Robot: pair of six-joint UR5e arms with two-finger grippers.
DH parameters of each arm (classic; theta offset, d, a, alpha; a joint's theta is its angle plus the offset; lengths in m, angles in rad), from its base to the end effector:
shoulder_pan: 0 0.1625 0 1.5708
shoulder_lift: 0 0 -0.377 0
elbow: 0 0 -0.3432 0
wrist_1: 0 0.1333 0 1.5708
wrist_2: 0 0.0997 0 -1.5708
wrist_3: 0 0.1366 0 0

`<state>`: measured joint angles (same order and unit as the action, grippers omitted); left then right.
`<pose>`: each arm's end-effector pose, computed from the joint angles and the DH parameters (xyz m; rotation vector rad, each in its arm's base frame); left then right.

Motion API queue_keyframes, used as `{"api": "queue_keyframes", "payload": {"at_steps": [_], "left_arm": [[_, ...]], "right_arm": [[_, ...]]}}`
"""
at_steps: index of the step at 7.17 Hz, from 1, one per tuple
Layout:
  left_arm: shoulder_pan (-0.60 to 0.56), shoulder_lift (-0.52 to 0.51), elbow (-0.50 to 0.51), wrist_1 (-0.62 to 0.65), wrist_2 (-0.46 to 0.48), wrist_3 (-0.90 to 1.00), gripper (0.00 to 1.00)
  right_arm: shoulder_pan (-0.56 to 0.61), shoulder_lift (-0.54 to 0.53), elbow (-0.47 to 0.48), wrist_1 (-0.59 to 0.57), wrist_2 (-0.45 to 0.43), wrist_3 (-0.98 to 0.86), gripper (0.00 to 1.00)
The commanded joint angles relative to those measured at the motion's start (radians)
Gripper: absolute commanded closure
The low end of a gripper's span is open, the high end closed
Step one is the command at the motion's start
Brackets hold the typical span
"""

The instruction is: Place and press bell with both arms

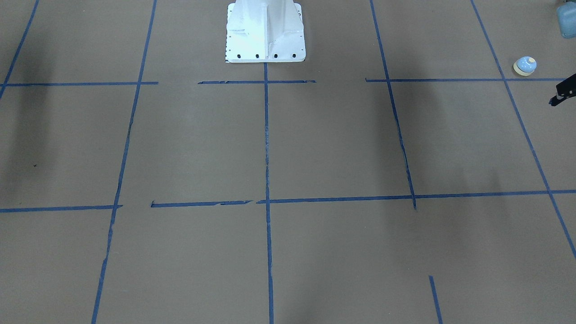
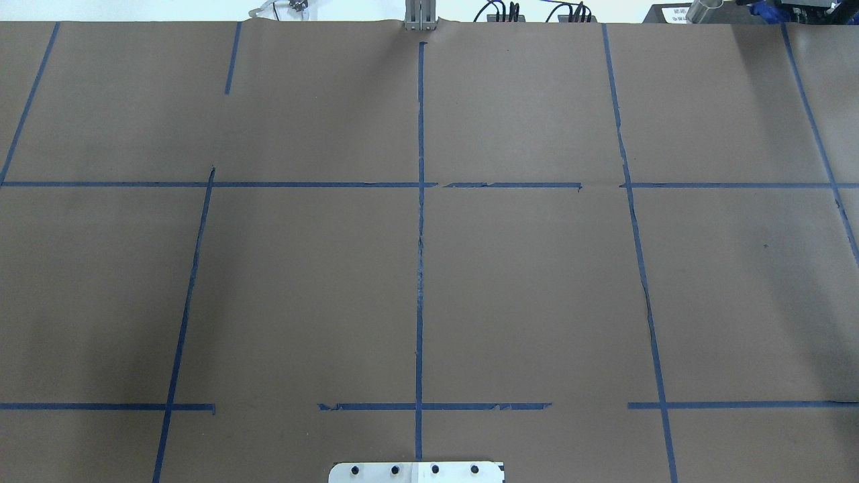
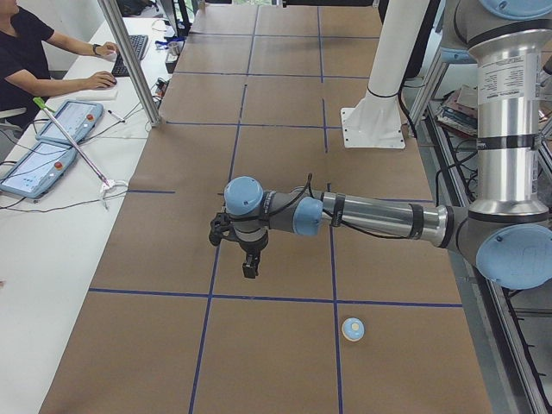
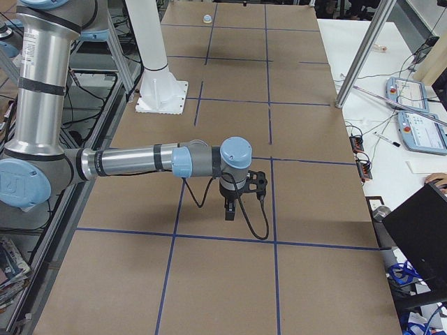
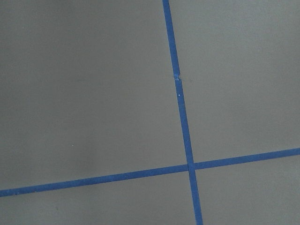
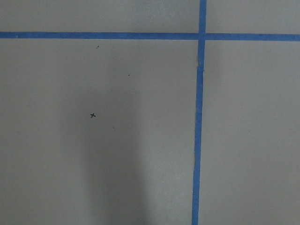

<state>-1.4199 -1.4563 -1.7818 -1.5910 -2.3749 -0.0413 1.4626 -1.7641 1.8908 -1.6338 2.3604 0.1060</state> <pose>0.0269 -0.4092 0.5865 0.0328 0.8108 0.1504 -0.0043 -0.3754 0.5788 -0.0244 -0.7913 -0.0272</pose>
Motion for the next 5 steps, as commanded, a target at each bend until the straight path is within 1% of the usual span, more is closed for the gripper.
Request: {"api": "queue_keyframes", "payload": {"at_steps": [1,3,4,5], "left_arm": [[-0.001,0.002,0.010,-0.003,-0.003,0.000,0.00],[0.059,0.004,0.013,-0.050,0.002,-0.006,0.00],[0.059,0.007,0.013,-0.053,0.002,-0.008,0.00],[0.074,0.060,0.010,-0.072,0.002,0.000,0.00]], "right_arm": [[-0.023,0.000,0.010,-0.001,0.002,0.000,0.00],[-0.060,0.000,0.011,0.000,0.000,0.012,0.00],[-0.076,0.000,0.016,0.035,-0.003,0.012,0.00],[-0.093,0.000,0.013,0.104,-0.003,0.012,0.00]]}}
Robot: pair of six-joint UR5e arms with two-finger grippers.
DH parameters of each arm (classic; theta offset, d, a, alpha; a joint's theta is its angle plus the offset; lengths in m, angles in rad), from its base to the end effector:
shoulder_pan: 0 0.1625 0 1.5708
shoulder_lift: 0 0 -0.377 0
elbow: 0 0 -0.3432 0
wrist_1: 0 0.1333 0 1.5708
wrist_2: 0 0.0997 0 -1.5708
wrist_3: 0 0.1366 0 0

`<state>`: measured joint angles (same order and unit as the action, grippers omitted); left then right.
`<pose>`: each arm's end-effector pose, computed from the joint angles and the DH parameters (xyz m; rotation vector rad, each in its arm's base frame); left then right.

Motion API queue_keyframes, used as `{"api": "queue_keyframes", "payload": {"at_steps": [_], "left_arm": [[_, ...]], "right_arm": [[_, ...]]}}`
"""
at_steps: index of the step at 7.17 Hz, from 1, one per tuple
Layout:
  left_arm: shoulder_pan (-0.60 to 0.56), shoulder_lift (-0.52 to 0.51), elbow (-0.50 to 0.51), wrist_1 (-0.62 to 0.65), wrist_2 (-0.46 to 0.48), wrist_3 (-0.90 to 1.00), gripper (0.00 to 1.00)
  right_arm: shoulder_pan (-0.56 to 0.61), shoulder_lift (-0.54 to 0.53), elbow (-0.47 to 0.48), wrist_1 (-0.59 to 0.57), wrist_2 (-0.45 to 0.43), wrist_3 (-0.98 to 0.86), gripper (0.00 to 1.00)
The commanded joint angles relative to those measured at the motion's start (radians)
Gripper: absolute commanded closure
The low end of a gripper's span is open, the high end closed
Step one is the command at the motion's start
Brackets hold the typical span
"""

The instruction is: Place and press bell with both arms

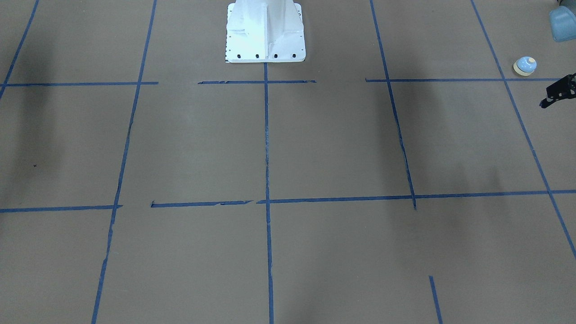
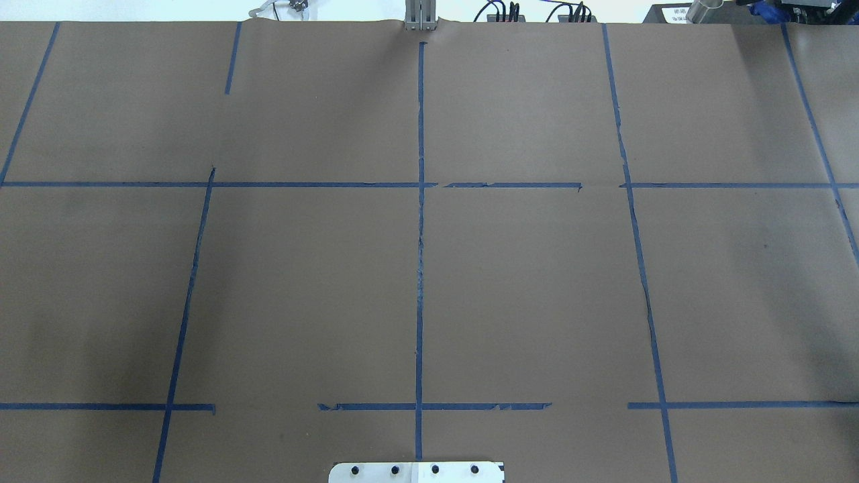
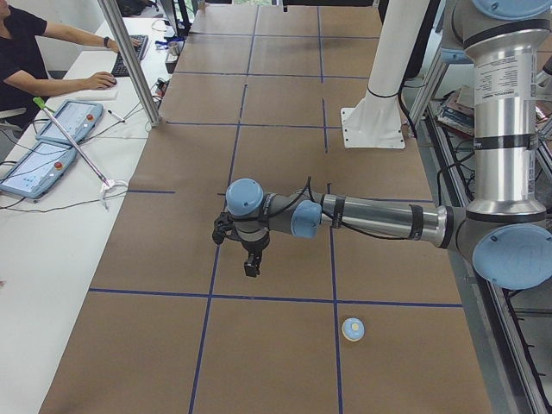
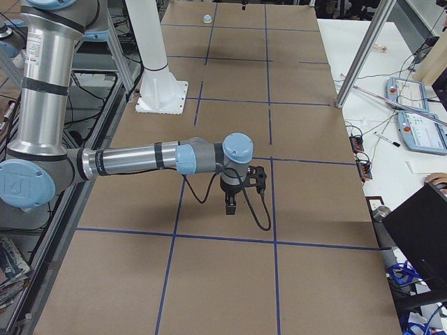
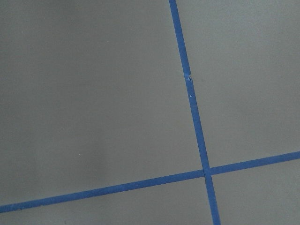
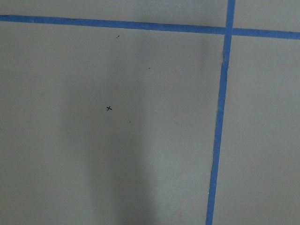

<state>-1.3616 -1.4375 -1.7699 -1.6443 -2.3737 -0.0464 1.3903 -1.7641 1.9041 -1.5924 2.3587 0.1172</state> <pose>0.0497 -0.4027 0.5937 0.0286 0.8133 0.2097 -0.0319 -0.3782 0.5685 -0.0057 -0.7952 -0.1066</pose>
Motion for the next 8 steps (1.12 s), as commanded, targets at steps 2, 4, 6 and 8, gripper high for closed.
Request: {"api": "queue_keyframes", "payload": {"at_steps": [2,4,6,8], "left_arm": [[0.058,0.187,0.033,-0.207,-0.007,-0.009,0.00],[0.059,0.251,0.046,-0.207,0.004,-0.004,0.00],[0.105,0.316,0.064,-0.218,-0.001,0.005,0.00],[0.168,0.321,0.115,-0.244,0.001,0.006,0.00]], "right_arm": [[-0.022,-0.008,-0.025,0.068,0.001,0.001,0.00],[-0.095,0.000,-0.048,0.072,-0.004,0.001,0.00],[-0.096,0.002,-0.045,0.072,-0.003,0.001,0.00],[-0.096,0.000,-0.027,0.071,0.002,0.001,0.00]]}}
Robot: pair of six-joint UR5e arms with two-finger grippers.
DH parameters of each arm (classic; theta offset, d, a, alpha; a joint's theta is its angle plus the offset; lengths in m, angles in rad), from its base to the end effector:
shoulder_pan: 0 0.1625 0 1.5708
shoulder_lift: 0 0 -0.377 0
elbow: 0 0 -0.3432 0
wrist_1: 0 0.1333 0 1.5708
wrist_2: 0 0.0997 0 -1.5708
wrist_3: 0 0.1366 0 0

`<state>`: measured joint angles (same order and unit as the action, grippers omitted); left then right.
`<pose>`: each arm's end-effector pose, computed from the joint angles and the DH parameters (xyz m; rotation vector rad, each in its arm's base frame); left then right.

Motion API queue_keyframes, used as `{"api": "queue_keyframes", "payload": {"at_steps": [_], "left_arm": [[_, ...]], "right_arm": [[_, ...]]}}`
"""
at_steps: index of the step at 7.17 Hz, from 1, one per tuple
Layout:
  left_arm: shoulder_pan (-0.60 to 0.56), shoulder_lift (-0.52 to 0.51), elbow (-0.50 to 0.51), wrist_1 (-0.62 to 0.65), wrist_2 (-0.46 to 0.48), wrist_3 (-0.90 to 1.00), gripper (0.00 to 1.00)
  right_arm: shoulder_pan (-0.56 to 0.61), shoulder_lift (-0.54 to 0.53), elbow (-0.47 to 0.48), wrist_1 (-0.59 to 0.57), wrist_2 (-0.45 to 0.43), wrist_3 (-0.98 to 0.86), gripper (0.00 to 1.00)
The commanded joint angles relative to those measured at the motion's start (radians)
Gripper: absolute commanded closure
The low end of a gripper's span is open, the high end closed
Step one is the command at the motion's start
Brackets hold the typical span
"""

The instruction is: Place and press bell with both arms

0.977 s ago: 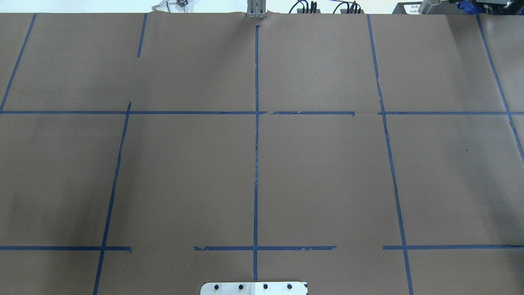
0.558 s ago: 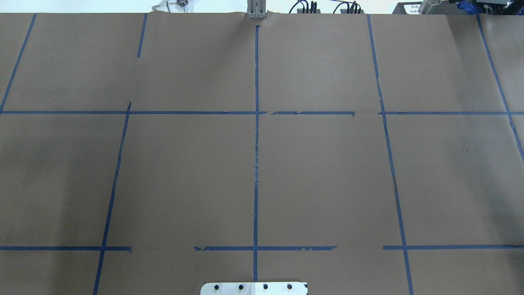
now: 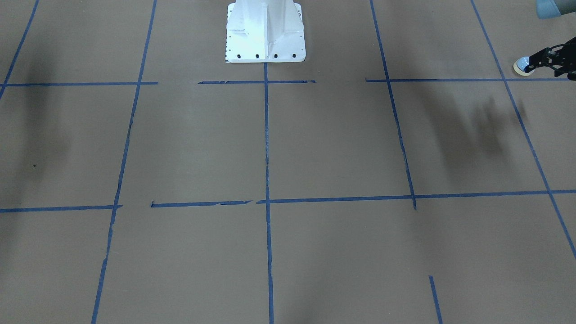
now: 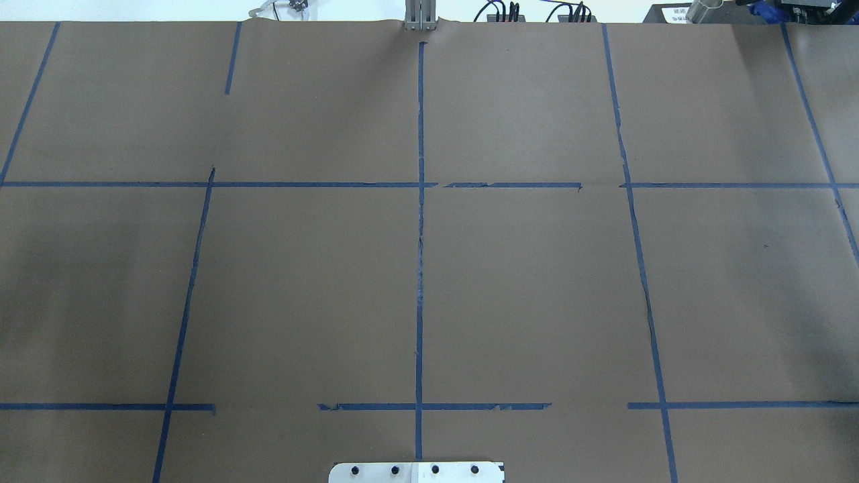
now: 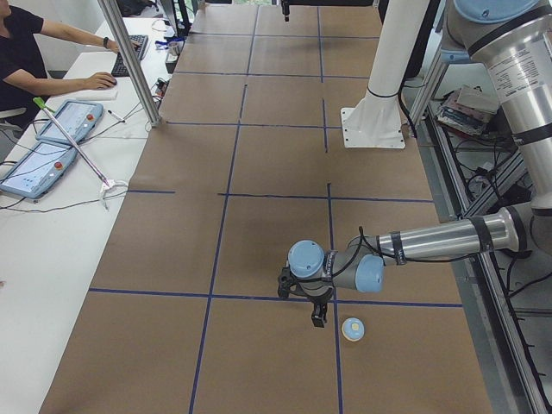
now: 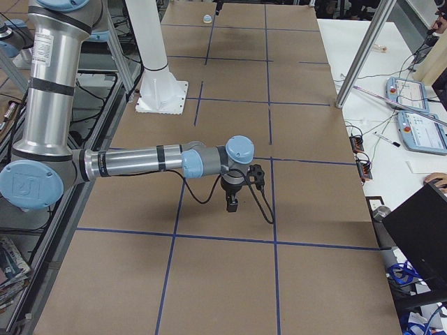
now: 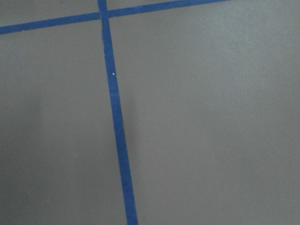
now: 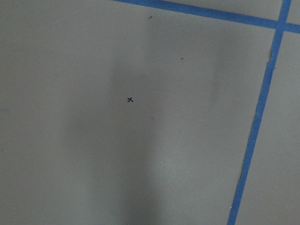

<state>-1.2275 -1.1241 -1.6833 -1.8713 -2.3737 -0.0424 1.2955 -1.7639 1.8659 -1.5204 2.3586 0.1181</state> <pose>0.0538 -0.2545 0.7133 -0.1857 0.7844 0.2710 -0.0688 -0.3778 0.5777 -0.0120 -0.8007 -0.2088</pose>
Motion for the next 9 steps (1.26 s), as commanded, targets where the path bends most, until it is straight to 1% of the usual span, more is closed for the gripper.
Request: {"api": "queue_keyframes", "payload": {"at_steps": [1,2,3,6,7,9], "left_arm": [[0.067,0.007,0.077,-0.055,0.002,0.002,0.00],[0.074,0.007,0.152,-0.156,0.001,-0.002,0.00],[0.088,0.007,0.160,-0.181,-0.004,-0.005,0.00],[0.159,0.007,0.165,-0.183,-0.007,-0.005,0.00],[0.173,0.007,0.181,-0.186,-0.007,-0.004,0.00],[0.175,0.018,0.181,-0.206,-0.007,-0.008,0.00]], "right_arm": [[-0.001,0.000,0.013,0.000,0.002,0.000,0.00],[-0.001,0.001,0.016,0.000,0.002,0.000,0.00],[0.001,0.001,0.025,-0.001,0.002,0.002,0.00],[0.001,0.000,0.039,-0.001,0.002,0.003,0.00],[0.001,0.001,0.041,-0.001,0.002,0.003,0.00],[0.001,0.001,0.047,-0.001,0.004,0.005,0.00]]}}
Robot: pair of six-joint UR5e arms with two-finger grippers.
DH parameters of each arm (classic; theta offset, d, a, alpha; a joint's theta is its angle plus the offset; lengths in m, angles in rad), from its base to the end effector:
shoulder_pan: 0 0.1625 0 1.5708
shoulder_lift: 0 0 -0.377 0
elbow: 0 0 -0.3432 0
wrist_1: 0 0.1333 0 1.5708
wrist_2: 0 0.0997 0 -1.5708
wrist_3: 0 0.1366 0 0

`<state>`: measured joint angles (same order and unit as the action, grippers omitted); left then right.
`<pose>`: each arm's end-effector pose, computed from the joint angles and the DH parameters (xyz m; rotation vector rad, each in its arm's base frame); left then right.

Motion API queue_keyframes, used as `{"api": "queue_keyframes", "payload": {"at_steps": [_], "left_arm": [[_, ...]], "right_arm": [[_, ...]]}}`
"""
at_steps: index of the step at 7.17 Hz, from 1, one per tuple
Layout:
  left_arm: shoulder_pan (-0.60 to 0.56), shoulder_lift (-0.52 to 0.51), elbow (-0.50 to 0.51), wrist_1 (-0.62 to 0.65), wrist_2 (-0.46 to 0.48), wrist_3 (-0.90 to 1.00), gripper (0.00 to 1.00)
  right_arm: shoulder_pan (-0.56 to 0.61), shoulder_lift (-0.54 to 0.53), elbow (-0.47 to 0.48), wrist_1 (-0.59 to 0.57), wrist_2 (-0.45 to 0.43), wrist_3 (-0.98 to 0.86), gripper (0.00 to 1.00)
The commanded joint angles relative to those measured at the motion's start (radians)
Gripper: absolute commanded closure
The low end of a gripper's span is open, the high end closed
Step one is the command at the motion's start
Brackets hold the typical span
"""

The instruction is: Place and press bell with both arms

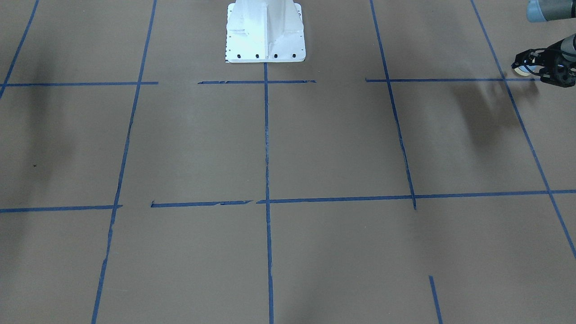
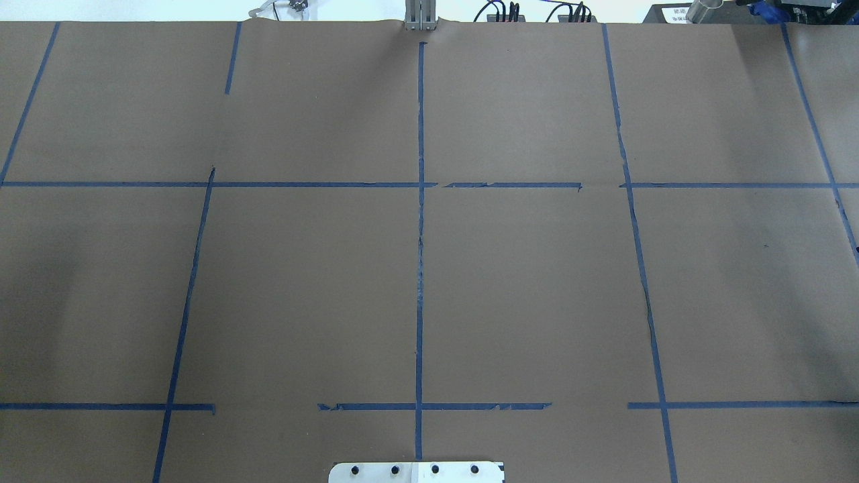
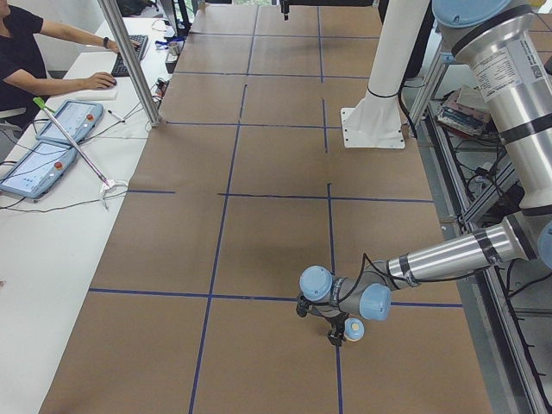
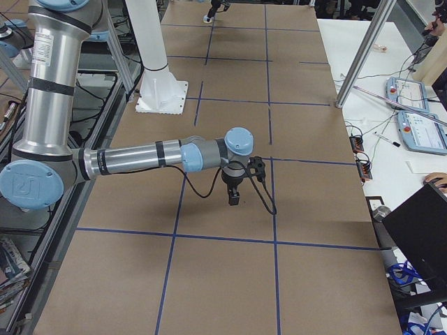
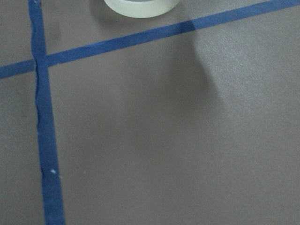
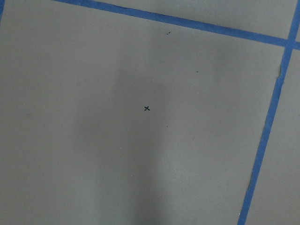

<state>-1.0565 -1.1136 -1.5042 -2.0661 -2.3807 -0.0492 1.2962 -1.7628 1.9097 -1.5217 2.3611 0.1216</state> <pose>0.0821 -0.2152 0.7694 -0.2531 0.7767 0.4277 -0.0693 -0.3795 0.5572 0.0271 -0.8104 -0.2220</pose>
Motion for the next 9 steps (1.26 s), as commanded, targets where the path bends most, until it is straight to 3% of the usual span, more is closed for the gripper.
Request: {"api": "queue_keyframes", "payload": {"at_steps": [1,3,4,5,7,8,9], "left_arm": [[0.004,0.009,0.004,-0.011,0.000,0.000,0.00],[0.004,0.014,0.010,-0.011,0.000,-0.001,0.20],[0.004,0.012,0.012,-0.009,0.000,-0.001,0.25],[0.004,0.012,0.010,-0.009,0.000,-0.004,0.37],[0.004,0.012,-0.004,-0.014,-0.003,-0.006,0.79],[0.001,0.014,-0.060,-0.011,-0.035,-0.015,0.92],[-0.002,0.014,-0.162,-0.006,-0.070,-0.144,0.94]], "right_arm": [[0.000,0.000,0.003,0.000,0.001,0.000,0.00],[0.000,0.000,0.002,0.000,0.001,0.000,0.00],[0.000,-0.001,0.002,0.000,0.001,0.000,0.00],[0.000,-0.001,0.002,0.000,0.001,0.000,0.00],[0.000,-0.001,0.000,0.000,0.003,0.001,0.00],[0.000,-0.001,0.000,0.000,0.006,0.000,0.00],[0.000,-0.001,0.000,0.000,0.006,0.000,0.00]]}}
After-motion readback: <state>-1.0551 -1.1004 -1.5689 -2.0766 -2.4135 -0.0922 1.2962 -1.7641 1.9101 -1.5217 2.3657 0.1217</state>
